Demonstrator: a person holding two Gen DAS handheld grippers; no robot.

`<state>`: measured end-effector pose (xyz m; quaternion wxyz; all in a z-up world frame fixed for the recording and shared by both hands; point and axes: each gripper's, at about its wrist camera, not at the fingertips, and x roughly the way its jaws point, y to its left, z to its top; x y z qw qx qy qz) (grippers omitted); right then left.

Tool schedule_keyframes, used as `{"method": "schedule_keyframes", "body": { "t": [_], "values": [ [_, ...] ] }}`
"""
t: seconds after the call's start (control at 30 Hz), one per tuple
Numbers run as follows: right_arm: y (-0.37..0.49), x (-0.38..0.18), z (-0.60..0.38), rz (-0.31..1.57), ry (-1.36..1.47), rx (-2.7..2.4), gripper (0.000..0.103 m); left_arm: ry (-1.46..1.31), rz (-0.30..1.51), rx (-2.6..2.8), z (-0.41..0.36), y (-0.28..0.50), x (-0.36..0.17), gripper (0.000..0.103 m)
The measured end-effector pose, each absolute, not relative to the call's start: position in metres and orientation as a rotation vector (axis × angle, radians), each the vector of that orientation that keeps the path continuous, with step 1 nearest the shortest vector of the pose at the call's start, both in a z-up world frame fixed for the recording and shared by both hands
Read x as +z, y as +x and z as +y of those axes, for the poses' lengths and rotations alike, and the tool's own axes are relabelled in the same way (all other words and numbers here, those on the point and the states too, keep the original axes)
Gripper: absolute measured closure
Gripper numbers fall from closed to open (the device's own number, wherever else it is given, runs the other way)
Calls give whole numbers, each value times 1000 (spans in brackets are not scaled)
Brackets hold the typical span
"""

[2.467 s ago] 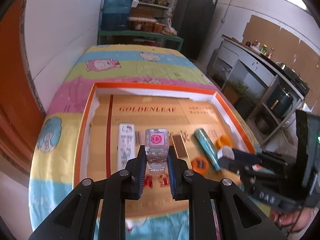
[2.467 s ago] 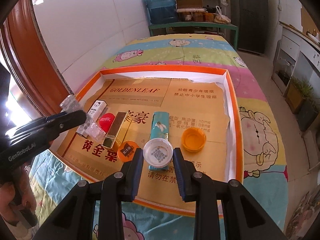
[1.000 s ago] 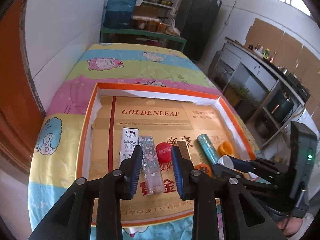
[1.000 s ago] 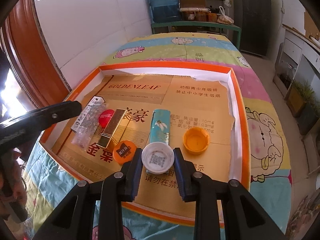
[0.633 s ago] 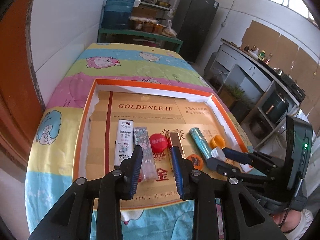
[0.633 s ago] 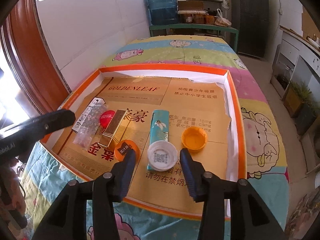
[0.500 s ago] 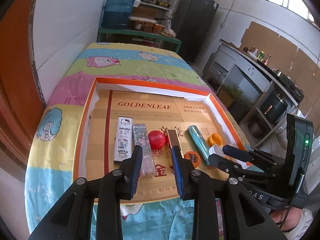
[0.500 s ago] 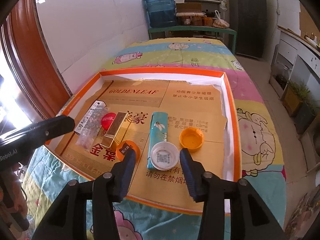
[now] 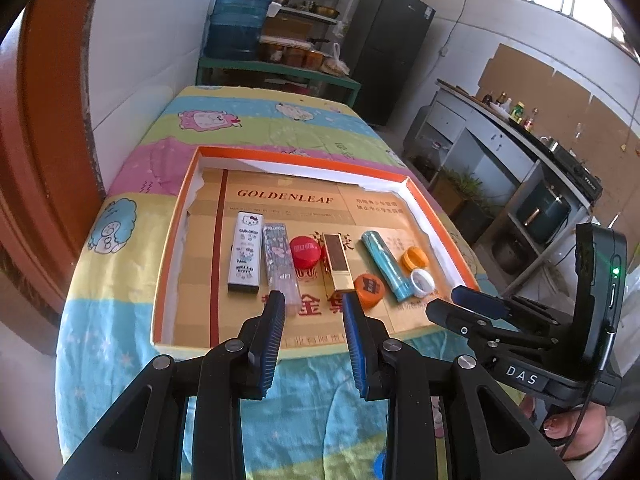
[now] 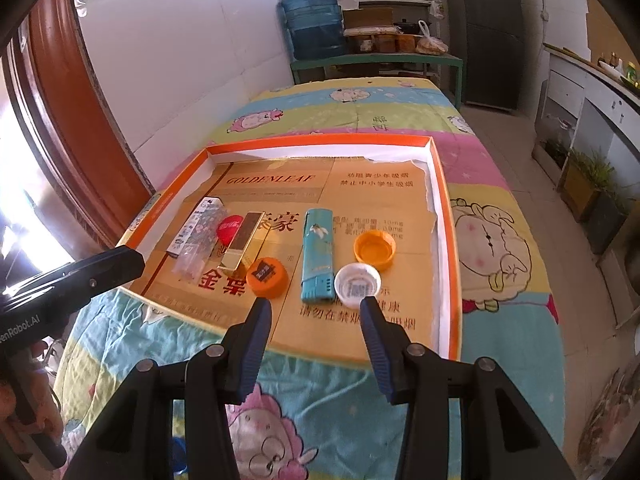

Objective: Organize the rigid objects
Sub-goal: 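Withdraw both grippers from the lid toward the blue and black caps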

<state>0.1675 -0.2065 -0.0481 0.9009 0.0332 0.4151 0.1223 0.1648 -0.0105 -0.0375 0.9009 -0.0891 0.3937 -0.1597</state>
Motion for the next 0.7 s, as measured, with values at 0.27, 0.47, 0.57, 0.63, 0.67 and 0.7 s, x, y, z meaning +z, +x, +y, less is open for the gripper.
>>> {"method": "schedule_keyframes", "body": {
  "t": [0.27,0.47,0.57,0.63,0.67,0.7],
  "values": [
    [147,-38,-204,843,70,258,57,-187,802,-336,-8,140,-31,72],
    [131,-31,-203,825,68,262,57,-153,808,-315,-9,126,-29,65],
    [124,-27,-202,818,64,262,57,-146,804,-310,-8,118,-28,56],
    [119,-25,-201,816,63,264,57,-141,799,-307,-8,113,-27,54],
    [117,-25,-200,816,63,265,57,-140,796,-304,-8,109,-26,54],
    [115,-24,-200,816,62,266,57,-140,796,-303,-7,107,-26,53]
  ]
}}
